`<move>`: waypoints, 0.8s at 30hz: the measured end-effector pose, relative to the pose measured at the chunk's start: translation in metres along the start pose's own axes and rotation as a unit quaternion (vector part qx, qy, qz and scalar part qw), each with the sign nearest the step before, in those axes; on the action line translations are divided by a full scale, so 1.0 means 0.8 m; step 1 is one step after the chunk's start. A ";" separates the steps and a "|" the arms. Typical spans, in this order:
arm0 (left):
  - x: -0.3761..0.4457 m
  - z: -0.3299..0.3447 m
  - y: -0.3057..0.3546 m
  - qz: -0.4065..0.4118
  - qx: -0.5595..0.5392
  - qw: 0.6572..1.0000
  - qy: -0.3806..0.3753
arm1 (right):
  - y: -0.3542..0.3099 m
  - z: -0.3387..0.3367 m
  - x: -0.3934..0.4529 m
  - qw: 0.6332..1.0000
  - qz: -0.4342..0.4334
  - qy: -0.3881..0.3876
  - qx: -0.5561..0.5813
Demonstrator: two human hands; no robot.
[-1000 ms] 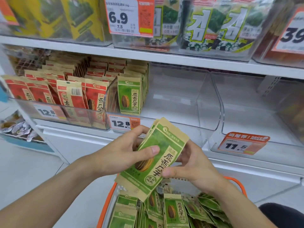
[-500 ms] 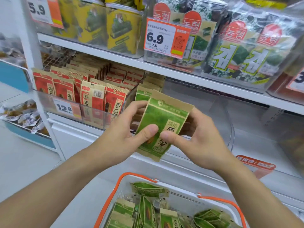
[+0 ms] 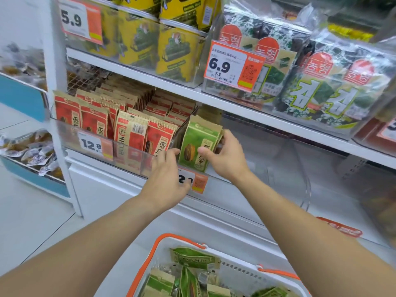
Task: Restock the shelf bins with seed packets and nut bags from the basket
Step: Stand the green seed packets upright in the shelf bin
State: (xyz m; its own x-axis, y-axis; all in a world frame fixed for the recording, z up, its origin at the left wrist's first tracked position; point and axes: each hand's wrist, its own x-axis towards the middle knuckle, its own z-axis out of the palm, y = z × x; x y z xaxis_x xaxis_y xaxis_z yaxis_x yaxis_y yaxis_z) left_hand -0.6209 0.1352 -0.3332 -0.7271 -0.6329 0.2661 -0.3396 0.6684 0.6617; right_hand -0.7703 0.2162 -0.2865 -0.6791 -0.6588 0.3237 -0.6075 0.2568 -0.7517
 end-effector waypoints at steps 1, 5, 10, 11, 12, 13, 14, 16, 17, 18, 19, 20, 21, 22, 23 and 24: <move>0.002 0.002 0.001 -0.003 0.000 1.000 0.009 | 0.000 0.007 0.004 1.000 0.008 -0.005 -0.012; 0.006 0.004 -0.002 -0.009 -0.004 1.000 0.027 | 0.007 0.029 0.012 0.993 0.013 -0.049 -0.106; 0.008 0.001 -0.010 0.008 -0.004 0.999 0.040 | 0.014 0.032 0.018 0.986 0.044 -0.036 -0.158; 0.008 0.002 -0.010 0.010 -0.002 0.999 0.042 | 0.014 0.031 0.018 0.988 0.060 -0.032 -0.140; 0.008 0.003 -0.010 0.013 0.000 0.999 0.043 | 0.015 0.031 0.019 0.989 0.077 -0.024 -0.120; 0.007 0.003 -0.010 0.015 0.003 0.999 0.044 | 0.015 0.031 0.019 0.990 0.091 -0.015 -0.105; 0.007 0.004 -0.010 0.017 0.005 0.999 0.044 | 0.016 0.031 0.019 0.991 0.096 -0.006 -0.095; 0.007 0.005 -0.011 0.019 0.008 0.999 0.045 | 0.015 0.032 0.016 0.992 0.084 0.004 -0.090; 0.007 0.005 -0.011 0.019 0.010 0.999 0.045 | 0.014 0.031 0.013 0.993 0.072 0.006 -0.095; 0.007 0.005 -0.012 0.020 0.012 0.999 0.045 | 0.011 0.030 0.008 0.993 0.057 0.008 -0.105; 0.006 0.005 -0.012 0.022 0.015 0.999 0.044 | 0.008 0.028 0.003 0.992 0.045 0.011 -0.117; 0.004 0.005 -0.011 0.023 0.018 0.999 0.045 | 0.006 0.025 -0.003 0.992 0.034 0.019 -0.122; 0.003 0.004 -0.009 0.023 0.019 0.998 0.049 | 0.003 0.021 -0.010 0.992 0.022 0.034 -0.118; 0.001 0.003 -0.007 0.022 0.019 0.998 0.062 | 0.001 0.016 -0.017 0.993 0.006 0.053 -0.106; -0.001 0.002 -0.004 0.022 0.017 0.996 0.081 | -0.001 0.010 -0.027 0.993 -0.017 0.075 -0.092; -0.003 0.002 0.000 0.022 0.016 0.994 0.103 | -0.002 0.004 -0.039 0.992 -0.044 0.093 -0.077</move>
State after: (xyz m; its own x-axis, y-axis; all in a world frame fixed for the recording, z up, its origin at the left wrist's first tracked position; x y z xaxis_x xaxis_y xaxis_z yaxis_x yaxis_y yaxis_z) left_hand -0.6200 0.1367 -0.3349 -0.6049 -0.6679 0.4337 -0.3318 0.7065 0.6251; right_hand -0.7470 0.2340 -0.2976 -0.6767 -0.5447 0.4953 -0.7135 0.3194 -0.6236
